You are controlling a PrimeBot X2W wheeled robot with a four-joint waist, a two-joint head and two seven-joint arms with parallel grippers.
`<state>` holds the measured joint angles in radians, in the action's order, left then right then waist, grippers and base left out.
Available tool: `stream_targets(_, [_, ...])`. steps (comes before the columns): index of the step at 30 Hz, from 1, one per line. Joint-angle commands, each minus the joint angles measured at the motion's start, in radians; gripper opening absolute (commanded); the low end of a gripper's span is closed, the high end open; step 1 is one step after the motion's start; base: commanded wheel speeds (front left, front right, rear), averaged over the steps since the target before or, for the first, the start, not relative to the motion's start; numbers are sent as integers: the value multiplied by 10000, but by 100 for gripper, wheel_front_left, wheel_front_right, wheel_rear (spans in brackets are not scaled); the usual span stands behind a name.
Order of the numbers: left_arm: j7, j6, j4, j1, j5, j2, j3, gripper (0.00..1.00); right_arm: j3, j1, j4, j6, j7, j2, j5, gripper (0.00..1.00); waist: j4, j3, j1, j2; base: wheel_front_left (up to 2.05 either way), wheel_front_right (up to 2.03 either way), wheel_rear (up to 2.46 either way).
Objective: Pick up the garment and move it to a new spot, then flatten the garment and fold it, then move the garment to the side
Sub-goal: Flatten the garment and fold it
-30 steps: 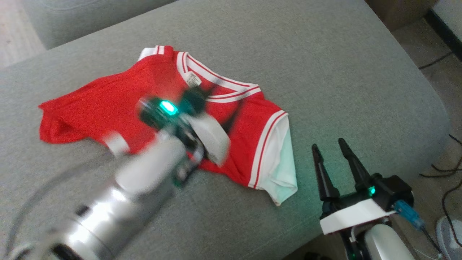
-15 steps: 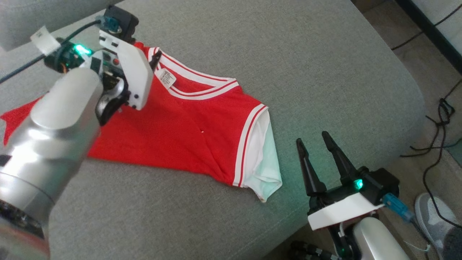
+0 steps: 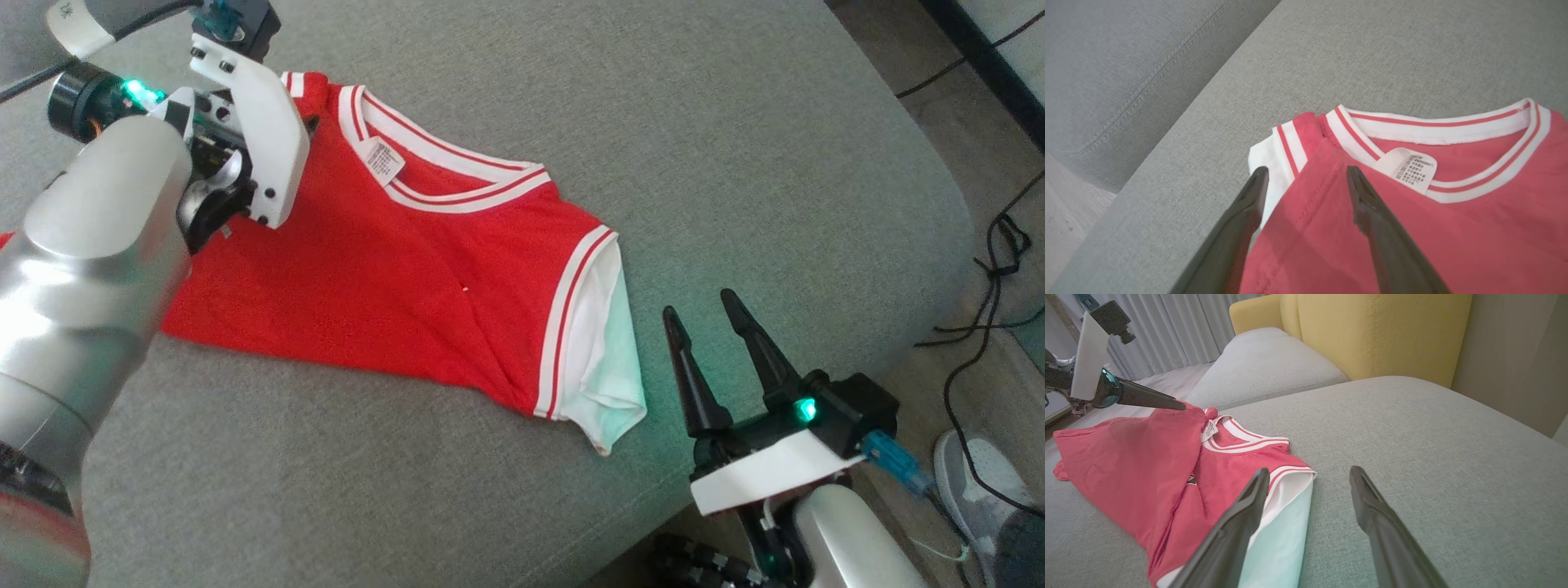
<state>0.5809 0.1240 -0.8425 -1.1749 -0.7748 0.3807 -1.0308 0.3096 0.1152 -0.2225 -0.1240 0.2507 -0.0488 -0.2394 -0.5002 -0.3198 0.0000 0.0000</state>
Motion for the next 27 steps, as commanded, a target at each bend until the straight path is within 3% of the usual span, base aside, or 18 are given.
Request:
stream_targets(1, [9, 20, 216, -565, -59, 242, 344, 100, 164, 252, 292, -67, 111, -14, -101, 100, 22, -24, 0, 0, 0, 0, 0])
stream_targets(6, [201, 46, 346, -475, -267, 225, 188, 100, 149, 356, 286, -67, 111, -14, -85, 100, 76, -109, 0, 0, 0, 0, 0])
stream_targets(8, [197, 53, 445, -430, -360, 207, 131, 38, 137, 380, 285, -67, 111, -14, -74, 100, 93, -129, 0, 0, 0, 0, 0])
stream_targets(10, [195, 59, 593, -395, -445, 188, 26, 0, 88, 387, 281, -67, 111, -14, -67, 100, 139, -129, 0, 0, 0, 0, 0])
stream_targets(15, [-6, 64, 1355, -335, -840, 152, -326, 0, -155, 265, 225, -67, 111, -14, 30, 100, 472, 7, 0, 0, 0, 0, 0])
stream_targets(19, [-940, 65, 2176, -306, -1065, 225, -333, 0, -375, 166, 193, -67, 111, -14, 180, 100, 973, 260, 0, 0, 0, 0, 0])
stream_targets(27, [-2660, -65, 4592, 1025, -1821, 1042, 263, 0, -995, -304, 110, -67, 111, -14, 704, 100, 2448, 1073, 0, 0, 0, 0, 0])
